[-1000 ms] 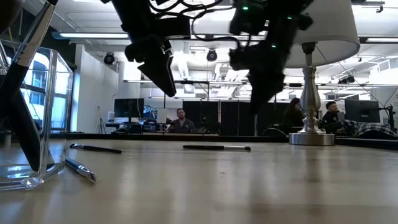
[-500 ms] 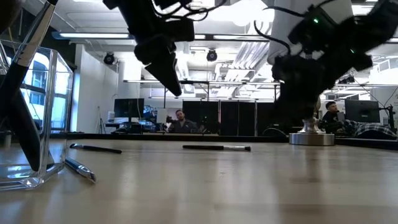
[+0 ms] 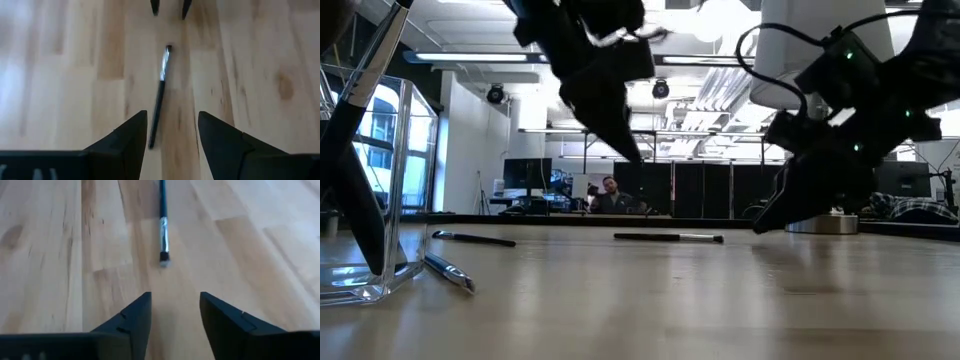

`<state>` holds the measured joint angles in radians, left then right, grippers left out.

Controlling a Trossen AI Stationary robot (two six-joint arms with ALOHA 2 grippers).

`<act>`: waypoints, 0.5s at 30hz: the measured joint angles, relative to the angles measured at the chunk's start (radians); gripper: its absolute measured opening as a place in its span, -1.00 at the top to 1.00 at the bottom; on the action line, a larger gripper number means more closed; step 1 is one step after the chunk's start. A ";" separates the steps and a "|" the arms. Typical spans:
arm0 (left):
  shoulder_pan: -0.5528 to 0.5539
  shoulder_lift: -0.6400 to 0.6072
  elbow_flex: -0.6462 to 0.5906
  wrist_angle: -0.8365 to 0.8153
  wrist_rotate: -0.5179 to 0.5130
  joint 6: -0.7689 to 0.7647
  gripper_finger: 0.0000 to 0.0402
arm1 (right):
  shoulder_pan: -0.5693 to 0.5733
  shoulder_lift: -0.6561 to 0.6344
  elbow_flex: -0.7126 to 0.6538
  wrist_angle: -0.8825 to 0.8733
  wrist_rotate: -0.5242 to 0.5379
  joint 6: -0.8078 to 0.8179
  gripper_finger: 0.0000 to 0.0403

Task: Pick & Place Makeup Supplies
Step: Put the silver makeup brush into the transparent organizer

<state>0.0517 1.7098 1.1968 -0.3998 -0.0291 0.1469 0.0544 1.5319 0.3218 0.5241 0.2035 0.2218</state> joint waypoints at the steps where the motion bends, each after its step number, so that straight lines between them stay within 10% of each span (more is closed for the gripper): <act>1: 0.000 0.016 -0.002 -0.009 0.004 0.001 0.14 | 0.002 0.032 0.000 0.040 -0.001 0.002 0.16; 15: 0.000 0.056 -0.005 0.037 0.046 -0.055 0.14 | 0.006 0.317 0.106 0.234 0.098 -0.070 0.20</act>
<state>0.0521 1.7657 1.1919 -0.3628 0.0173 0.0920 0.0601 1.8486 0.4282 0.7582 0.3019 0.1516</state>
